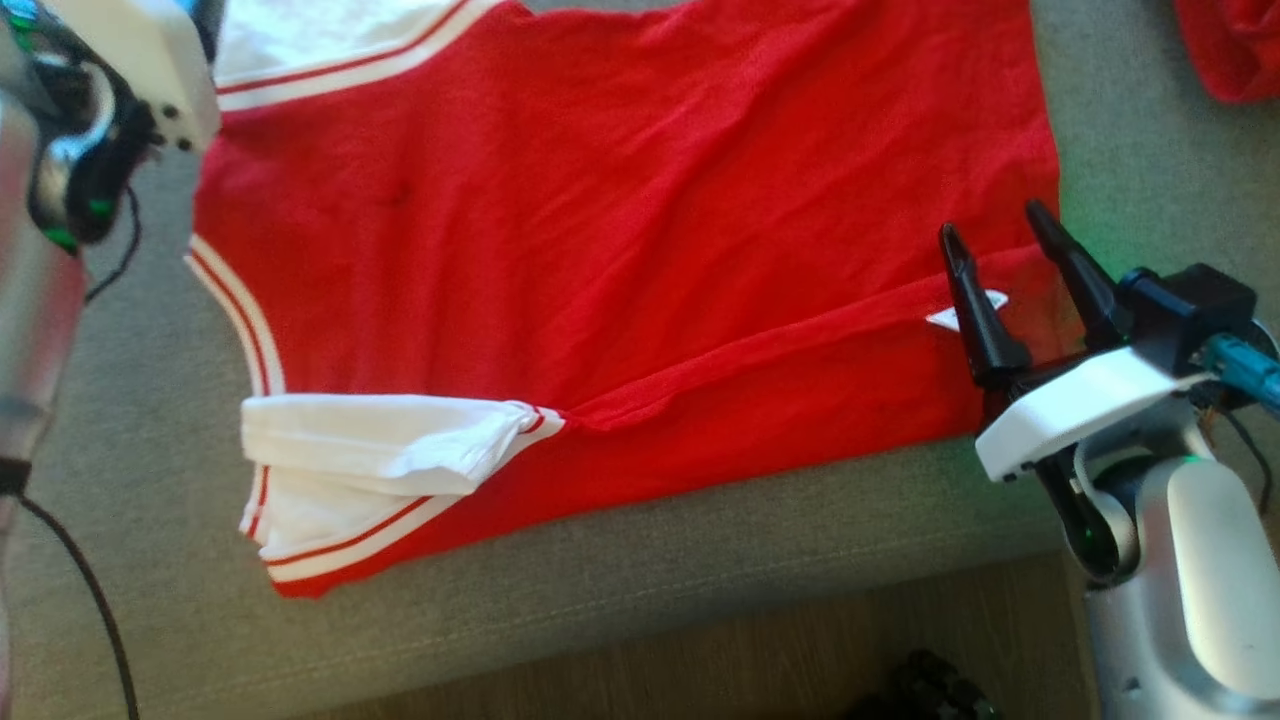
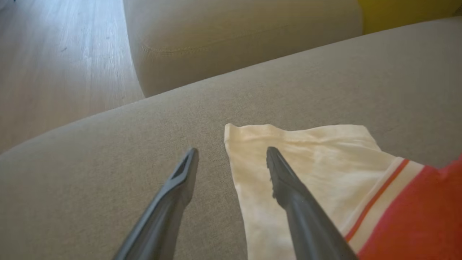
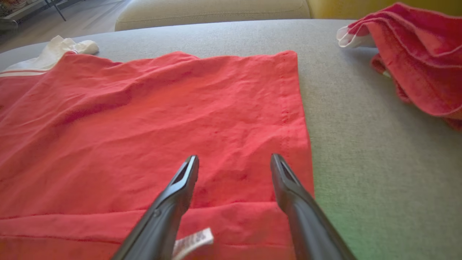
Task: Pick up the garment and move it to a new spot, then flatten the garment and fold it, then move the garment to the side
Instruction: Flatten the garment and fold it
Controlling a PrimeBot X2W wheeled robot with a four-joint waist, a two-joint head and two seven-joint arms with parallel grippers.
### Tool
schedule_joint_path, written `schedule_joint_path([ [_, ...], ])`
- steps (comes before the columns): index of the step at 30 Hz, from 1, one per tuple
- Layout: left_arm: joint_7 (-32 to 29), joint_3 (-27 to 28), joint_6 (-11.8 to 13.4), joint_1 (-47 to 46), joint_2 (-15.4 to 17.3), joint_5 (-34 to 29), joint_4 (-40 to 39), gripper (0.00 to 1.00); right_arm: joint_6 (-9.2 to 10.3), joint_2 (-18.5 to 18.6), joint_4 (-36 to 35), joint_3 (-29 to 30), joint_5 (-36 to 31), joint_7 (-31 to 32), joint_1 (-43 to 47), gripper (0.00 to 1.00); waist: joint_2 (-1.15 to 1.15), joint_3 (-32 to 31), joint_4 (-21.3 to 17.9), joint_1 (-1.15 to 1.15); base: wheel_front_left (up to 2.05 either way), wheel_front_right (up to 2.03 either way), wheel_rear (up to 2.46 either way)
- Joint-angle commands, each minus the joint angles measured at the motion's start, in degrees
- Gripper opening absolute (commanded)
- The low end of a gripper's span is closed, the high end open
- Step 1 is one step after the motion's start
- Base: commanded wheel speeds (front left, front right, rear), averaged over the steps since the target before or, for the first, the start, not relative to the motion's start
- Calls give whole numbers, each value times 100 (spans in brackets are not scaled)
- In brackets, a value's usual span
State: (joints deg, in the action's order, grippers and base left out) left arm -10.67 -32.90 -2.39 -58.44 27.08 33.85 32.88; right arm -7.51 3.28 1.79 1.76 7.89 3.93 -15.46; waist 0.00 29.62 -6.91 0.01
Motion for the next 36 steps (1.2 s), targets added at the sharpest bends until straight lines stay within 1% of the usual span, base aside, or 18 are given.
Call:
schedule_joint_path([
  [1,-88,139,-105,-416,250,-27,66,100,2,-39,-153,-127,70,-74,-130,100,0,182,-130,-1,0,0,0],
  [6,-251,-21,-312,-868,228,-56,584,100,2,-39,-51,-205,187,-175,-205,100,0,341,-217,-1,0,0,0],
  [9,-255,-82,-382,-1073,173,-21,844,100,2,-39,33,-264,243,-255,-272,100,0,427,-261,-1,0,0,0],
  [11,-234,-157,-406,-1163,190,-76,948,100,2,-40,74,-304,264,-285,-307,100,0,455,-283,-1,0,0,0],
  [17,-174,-282,-449,-1363,259,-135,1271,100,2,-40,159,-395,290,-331,-383,100,0,534,-376,-1,0,0,0],
  [19,-154,-265,-404,-1443,276,-143,1400,100,2,-40,180,-419,291,-338,-388,100,0,565,-408,-1,0,0,0],
  [23,-154,-245,-383,-1549,243,-100,1619,100,2,-40,200,-460,293,-343,-385,100,0,613,-463,-1,0,0,0],
  [30,-267,-298,-446,-1631,164,49,1799,100,2,-40,203,-421,267,-339,-410,100,0,630,-494,-1,0,0,0],
  [31,-289,-316,-454,-1638,156,68,1820,89,2,-40,202,-413,262,-337,-413,100,0,623,-494,-1,0,0,0],
  [32,-318,-347,-462,-1644,153,75,1837,49,2,-40,200,-408,258,-331,-421,100,0,618,-496,-1,0,0,0],
  [34,-377,-401,-475,-1653,153,98,1872,0,2,-40,181,-422,245,-324,-467,100,0,603,-508,-1,0,0,0],
  [36,-363,-444,-486,-1656,161,131,1866,0,2,-40,162,-483,245,-295,-570,100,0,586,-527,-1,0,0,0],
])
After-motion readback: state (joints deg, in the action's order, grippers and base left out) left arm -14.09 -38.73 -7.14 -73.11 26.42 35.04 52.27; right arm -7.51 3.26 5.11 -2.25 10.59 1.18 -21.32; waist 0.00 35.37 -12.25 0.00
